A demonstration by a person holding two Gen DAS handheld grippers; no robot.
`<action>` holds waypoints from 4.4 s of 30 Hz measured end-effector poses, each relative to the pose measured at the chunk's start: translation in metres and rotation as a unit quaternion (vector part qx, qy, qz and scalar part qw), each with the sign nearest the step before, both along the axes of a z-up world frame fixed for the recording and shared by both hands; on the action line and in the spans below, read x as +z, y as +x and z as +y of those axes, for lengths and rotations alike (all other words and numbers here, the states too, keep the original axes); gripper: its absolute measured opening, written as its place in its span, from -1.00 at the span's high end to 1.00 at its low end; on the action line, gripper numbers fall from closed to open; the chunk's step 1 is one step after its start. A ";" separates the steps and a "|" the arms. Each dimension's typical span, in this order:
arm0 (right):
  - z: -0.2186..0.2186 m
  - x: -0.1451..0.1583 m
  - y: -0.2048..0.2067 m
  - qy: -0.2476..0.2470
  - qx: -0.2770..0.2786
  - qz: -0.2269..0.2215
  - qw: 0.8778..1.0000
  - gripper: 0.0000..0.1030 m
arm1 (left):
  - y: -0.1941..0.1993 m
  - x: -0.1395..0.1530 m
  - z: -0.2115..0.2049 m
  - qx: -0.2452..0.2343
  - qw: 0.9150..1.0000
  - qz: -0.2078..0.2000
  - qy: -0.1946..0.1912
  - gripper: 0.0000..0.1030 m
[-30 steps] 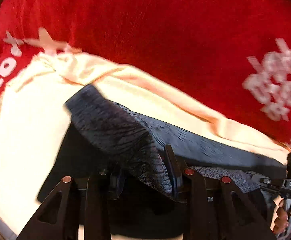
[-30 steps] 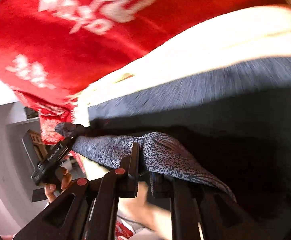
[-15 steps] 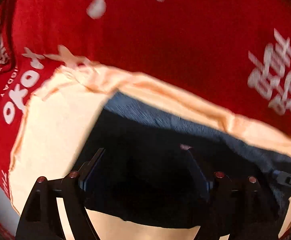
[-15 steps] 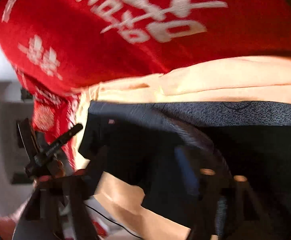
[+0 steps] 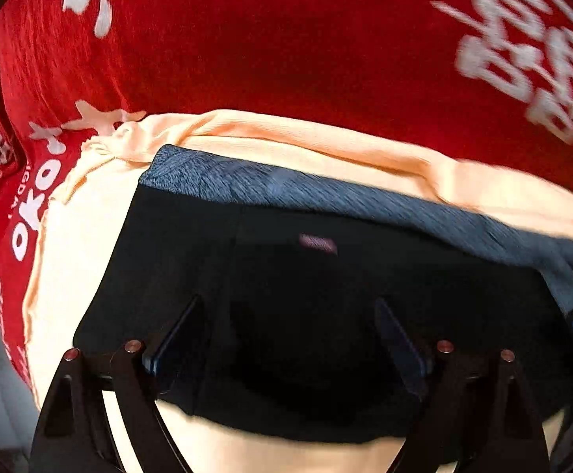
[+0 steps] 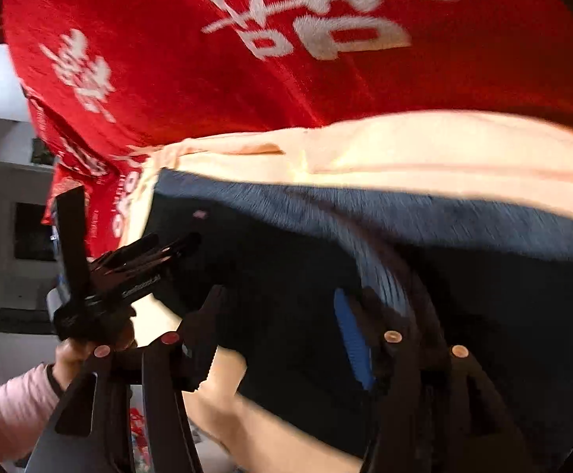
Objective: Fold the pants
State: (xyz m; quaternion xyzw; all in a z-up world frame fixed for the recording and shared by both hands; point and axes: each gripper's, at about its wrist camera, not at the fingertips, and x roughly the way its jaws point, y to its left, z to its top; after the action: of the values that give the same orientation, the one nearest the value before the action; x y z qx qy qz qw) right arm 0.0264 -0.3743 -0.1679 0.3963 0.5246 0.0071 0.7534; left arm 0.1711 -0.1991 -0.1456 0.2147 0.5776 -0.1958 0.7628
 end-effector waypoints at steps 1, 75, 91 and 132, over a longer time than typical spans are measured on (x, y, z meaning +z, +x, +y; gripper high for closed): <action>-0.001 0.006 -0.018 -0.002 -0.013 0.002 1.000 -0.17 | -0.010 0.004 -0.001 -0.009 1.000 0.007 -0.001 -0.72; -0.321 0.023 -0.269 -0.115 -0.214 0.084 0.967 -0.40 | -0.228 0.035 -0.269 -0.153 0.986 0.048 -0.033 -0.37; -0.279 0.037 -0.292 -0.193 -0.211 0.099 0.953 -0.08 | -0.226 -0.006 -0.269 -0.142 0.989 0.039 0.024 -0.37; -0.241 0.025 -0.302 -0.194 -0.246 0.097 0.945 0.11 | -0.161 -0.013 -0.200 -0.069 0.996 -0.002 0.056 -0.67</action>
State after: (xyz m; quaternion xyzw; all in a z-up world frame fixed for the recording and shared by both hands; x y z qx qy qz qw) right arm -0.2761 -0.6150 -0.1425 0.3584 0.4725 -0.3191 0.7392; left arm 0.0098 -0.3994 -0.1585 0.2966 0.5701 -0.2152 0.7353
